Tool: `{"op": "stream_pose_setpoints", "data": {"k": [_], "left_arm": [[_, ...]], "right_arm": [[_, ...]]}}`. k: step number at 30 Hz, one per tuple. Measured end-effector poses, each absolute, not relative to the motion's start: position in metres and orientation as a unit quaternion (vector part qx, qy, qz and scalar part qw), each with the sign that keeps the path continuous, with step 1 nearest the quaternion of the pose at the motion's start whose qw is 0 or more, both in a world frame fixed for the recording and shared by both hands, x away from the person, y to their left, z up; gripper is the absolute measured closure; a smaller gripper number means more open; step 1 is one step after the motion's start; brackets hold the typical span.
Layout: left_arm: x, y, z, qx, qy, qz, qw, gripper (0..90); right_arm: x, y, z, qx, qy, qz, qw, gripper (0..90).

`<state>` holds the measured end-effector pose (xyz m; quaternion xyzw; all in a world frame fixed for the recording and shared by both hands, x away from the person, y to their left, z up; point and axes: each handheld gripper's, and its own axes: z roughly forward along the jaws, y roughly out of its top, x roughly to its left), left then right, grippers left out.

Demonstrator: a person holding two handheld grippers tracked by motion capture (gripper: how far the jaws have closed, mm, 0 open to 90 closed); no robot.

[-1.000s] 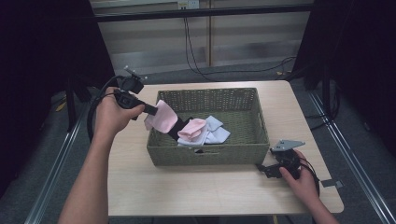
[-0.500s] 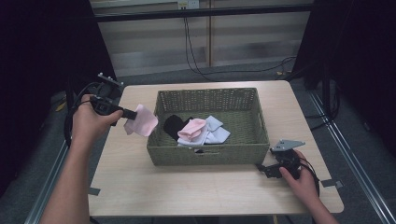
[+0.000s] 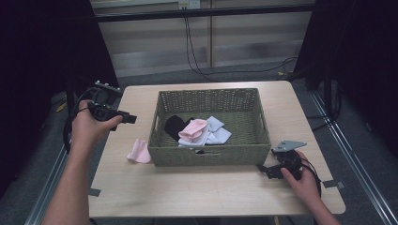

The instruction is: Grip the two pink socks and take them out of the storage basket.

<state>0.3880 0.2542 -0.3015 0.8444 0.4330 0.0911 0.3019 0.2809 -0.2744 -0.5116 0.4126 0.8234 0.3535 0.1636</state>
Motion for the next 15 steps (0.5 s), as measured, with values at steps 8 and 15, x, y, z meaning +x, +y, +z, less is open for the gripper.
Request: {"op": "stream_pose_setpoints", "data": {"k": [8, 15], "left_arm": [[0.393, 0.224, -0.31, 0.857, 0.402, 0.062, 0.316, 57.0], [0.397, 0.2, -0.317, 0.867, 0.379, 0.05, 0.321, 55.0]], "right_arm": [[0.281, -0.274, -0.512, 0.413, 0.823, 0.353, 0.164, 10.2], [0.281, -0.274, -0.512, 0.412, 0.824, 0.353, 0.164, 10.2]]}}
